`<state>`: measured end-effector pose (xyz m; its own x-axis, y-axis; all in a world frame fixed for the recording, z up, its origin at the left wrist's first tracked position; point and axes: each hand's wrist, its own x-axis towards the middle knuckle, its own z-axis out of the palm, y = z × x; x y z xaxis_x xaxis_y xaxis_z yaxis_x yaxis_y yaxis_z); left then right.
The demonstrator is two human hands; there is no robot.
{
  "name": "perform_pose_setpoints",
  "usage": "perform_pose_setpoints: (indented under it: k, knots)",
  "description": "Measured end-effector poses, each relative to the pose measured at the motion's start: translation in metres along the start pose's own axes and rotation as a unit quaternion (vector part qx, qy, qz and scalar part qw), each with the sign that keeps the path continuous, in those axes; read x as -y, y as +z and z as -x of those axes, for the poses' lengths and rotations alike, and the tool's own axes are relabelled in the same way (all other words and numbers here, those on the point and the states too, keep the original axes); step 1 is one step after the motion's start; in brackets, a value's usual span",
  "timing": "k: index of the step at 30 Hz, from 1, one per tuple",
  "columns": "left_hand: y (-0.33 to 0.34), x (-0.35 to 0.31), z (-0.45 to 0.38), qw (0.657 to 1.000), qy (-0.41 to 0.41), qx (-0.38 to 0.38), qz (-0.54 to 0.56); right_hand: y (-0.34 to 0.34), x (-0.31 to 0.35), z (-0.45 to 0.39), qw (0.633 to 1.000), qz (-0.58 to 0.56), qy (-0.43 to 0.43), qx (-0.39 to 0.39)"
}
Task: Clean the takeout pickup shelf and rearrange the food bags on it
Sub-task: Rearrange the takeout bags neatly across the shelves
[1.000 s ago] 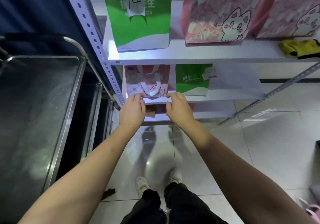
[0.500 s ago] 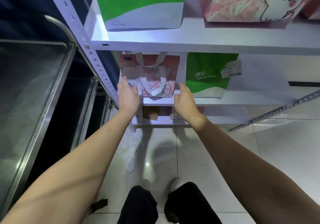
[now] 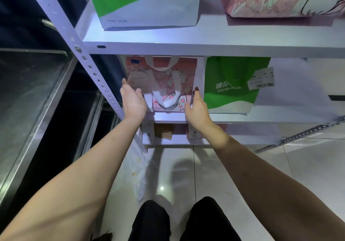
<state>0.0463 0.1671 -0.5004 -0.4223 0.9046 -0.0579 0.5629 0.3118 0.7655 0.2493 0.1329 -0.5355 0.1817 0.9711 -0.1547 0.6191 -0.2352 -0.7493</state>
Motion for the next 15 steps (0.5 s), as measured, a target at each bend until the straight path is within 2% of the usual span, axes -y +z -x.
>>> perform_pose_setpoints:
  k: [8, 15]
  knots:
    - [-0.004, 0.005, 0.0, 0.999, 0.007, 0.0, -0.043, 0.004, -0.001, -0.003, 1.0, -0.009, -0.005, -0.016]
    - [-0.027, 0.001, 0.038, 0.998, -0.003, 0.017, -0.055, -0.007, 0.006, 0.021, 0.999, -0.043, 0.005, 0.018]
